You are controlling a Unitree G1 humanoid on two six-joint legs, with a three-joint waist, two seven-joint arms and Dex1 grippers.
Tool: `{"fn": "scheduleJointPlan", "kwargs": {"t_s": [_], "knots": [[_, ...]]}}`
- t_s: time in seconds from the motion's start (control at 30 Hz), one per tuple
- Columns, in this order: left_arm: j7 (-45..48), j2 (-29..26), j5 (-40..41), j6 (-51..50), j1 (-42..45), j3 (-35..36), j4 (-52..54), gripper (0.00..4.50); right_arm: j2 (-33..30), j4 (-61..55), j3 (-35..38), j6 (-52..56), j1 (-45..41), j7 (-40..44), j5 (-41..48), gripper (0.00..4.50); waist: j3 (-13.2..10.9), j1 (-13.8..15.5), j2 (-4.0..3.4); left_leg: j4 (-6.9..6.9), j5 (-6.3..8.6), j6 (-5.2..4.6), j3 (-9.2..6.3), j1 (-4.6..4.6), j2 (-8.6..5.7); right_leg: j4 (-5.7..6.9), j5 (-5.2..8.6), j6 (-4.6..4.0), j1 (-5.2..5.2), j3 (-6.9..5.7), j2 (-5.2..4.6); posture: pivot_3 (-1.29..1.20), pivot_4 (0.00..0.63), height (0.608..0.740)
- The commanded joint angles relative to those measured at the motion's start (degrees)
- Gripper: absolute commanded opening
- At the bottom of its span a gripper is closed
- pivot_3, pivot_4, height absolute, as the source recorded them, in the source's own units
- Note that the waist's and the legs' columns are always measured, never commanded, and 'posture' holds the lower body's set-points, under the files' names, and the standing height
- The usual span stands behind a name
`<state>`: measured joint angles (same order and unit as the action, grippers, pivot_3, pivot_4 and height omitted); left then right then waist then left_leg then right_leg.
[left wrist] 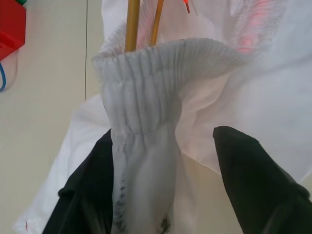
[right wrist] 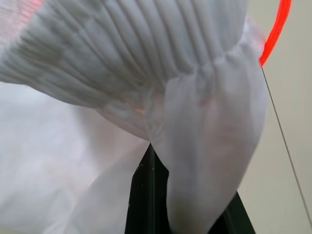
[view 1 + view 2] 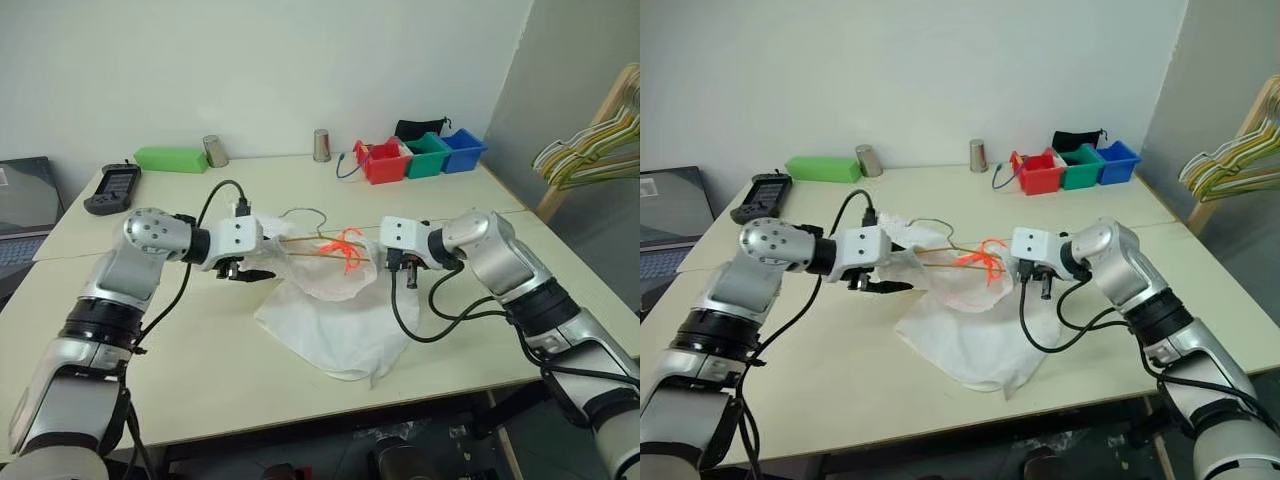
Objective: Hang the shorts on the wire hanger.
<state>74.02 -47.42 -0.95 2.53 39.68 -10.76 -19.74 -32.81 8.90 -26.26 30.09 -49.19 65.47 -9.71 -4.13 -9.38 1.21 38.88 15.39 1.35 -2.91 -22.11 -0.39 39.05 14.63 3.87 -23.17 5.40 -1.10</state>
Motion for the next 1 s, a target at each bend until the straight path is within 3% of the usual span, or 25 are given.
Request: {"fn": "scheduleJointPlan", "kwargs": {"t_s": [0.03, 0.13, 0.4, 0.53, 0.73, 0.9, 1.0], "knots": [[-1.01, -1.23, 1.86, -0.12, 0.35, 3.15, 2.32, 3.98, -1.53, -5.03, 4.03, 1.93, 0.08, -0.40, 1.73, 0.00, 0.00, 0.07, 0.00, 0.00, 0.00, 0.00, -0.01, 0.01, 0.00, 0.00, 0.00, 0.00, 0.01, -0.03, 0.00, -0.08, 0.008, 0.740], [-1.75, -1.46, 3.31, -1.35, 0.78, 4.85, 3.70, 4.45, -2.67, -7.84, 5.19, 3.78, 1.61, -0.59, 2.67, 0.00, 0.01, 0.11, 0.01, 0.02, -0.01, 0.00, 0.00, 0.00, 0.00, 0.00, 0.00, 0.01, 0.02, -0.02, 0.00, -0.08, 0.005, 0.740], [-0.40, -2.02, 15.05, -21.63, 2.20, 9.91, 18.33, 4.45, -6.47, -19.32, 12.97, 12.42, 14.25, -6.18, 4.96, 0.00, 0.01, 0.40, 0.02, 0.03, 0.01, 0.01, -0.02, -0.13, -0.01, -0.07, 0.04, 0.06, -0.01, -0.05, 0.00, -0.18, 0.005, 0.740], [-1.75, -0.50, 19.73, -29.93, 3.54, 10.72, 19.47, 4.45, -6.36, -29.47, 19.34, 19.16, 22.14, -11.32, 5.92, 0.00, 0.03, -0.10, 0.01, 0.05, 0.00, 0.01, -0.02, -0.24, -0.02, -0.07, 0.18, 0.30, -0.06, -0.06, 0.00, -0.26, 0.004, 0.740], [-1.70, 4.05, 25.69, -38.08, 9.33, 11.65, 13.68, 4.45, -2.63, -49.34, 29.19, 33.93, 35.43, -19.02, 7.30, 0.00, 0.11, -3.51, 0.05, 0.10, -0.03, 0.04, -0.02, -0.10, -0.02, -0.02, 0.20, 0.34, 0.03, -0.06, 0.06, -0.41, 0.012, 0.740], [1.41, 8.47, 23.56, -33.56, 10.38, 6.20, 9.55, 4.45, -0.71, -64.26, 37.47, 45.46, 49.30, -22.77, 7.39, 0.00, 0.21, -7.34, -0.07, 0.04, -0.02, 0.08, 0.04, -0.17, -0.03, -0.13, 0.26, 0.44, 0.01, 0.04, 0.01, -0.49, 0.022, 0.740], [0.86, 13.44, 23.95, -32.30, 11.49, 4.51, 8.43, 4.45, -1.94, -68.10, 40.78, 49.46, 54.36, -24.55, 6.80, 0.00, 0.27, -11.37, -0.12, 0.03, 0.00, 0.11, 0.11, -0.16, -0.05, -0.16, 0.28, 0.47, 0.02, 0.13, -0.06, -0.56, 0.031, 0.740]]}}
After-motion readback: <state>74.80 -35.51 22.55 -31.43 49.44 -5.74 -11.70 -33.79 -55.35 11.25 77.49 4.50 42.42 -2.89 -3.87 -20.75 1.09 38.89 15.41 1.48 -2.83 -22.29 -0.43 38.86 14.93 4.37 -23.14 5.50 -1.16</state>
